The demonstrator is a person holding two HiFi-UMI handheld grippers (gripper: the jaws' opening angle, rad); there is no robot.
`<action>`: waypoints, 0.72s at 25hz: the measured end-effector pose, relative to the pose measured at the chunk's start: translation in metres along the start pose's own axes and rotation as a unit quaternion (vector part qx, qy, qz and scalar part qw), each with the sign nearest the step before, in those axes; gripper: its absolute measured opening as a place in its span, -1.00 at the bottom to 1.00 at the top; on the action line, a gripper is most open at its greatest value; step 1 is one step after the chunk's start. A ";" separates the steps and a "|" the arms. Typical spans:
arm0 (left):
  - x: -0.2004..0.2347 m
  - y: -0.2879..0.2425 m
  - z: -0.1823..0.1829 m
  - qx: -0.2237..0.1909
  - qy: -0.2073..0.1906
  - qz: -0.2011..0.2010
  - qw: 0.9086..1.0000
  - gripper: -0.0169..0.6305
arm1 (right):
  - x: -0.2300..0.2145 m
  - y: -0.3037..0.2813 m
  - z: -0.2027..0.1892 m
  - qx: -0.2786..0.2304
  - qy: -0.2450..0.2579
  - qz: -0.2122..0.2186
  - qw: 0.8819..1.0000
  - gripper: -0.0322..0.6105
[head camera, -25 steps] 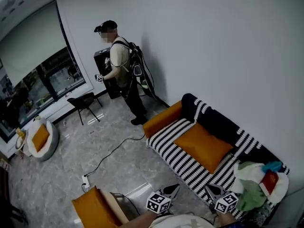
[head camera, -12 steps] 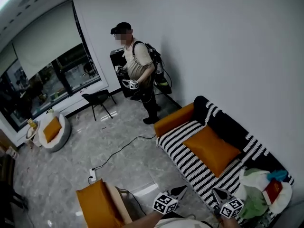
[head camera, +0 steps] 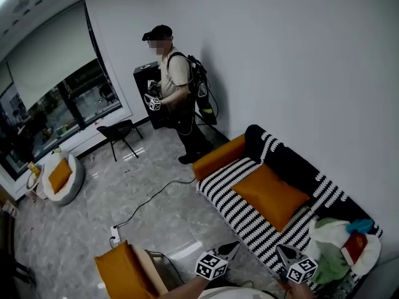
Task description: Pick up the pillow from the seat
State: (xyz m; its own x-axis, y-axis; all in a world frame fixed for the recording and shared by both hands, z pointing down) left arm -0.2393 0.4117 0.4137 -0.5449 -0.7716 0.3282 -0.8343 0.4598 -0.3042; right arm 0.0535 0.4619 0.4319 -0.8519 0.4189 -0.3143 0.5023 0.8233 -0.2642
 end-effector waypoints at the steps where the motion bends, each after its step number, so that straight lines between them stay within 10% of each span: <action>1: 0.007 -0.004 0.003 0.001 -0.001 -0.004 1.000 -0.92 | -0.002 -0.005 0.002 -0.003 0.000 -0.003 1.000 -0.86; 18: 0.178 -0.036 0.071 0.014 -0.024 -0.080 0.996 -0.92 | -0.009 -0.111 0.039 -0.031 -0.021 -0.135 0.990 -0.86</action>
State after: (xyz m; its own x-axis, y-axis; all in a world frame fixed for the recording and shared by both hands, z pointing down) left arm -0.2998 0.2266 0.4195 -0.4008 -0.8541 0.3315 -0.9066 0.3177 -0.2776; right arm 0.0112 0.3512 0.4284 -0.9462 0.1654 -0.2781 0.2463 0.9256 -0.2875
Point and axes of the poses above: the fingertips, and each gripper's own axes: y backward along the fingers, x to its left, z out of its top, the point moved 10 cm from there along y, backward along the fingers, and after that the axes turned 7 degrees about -z, right-handed, at the moved point
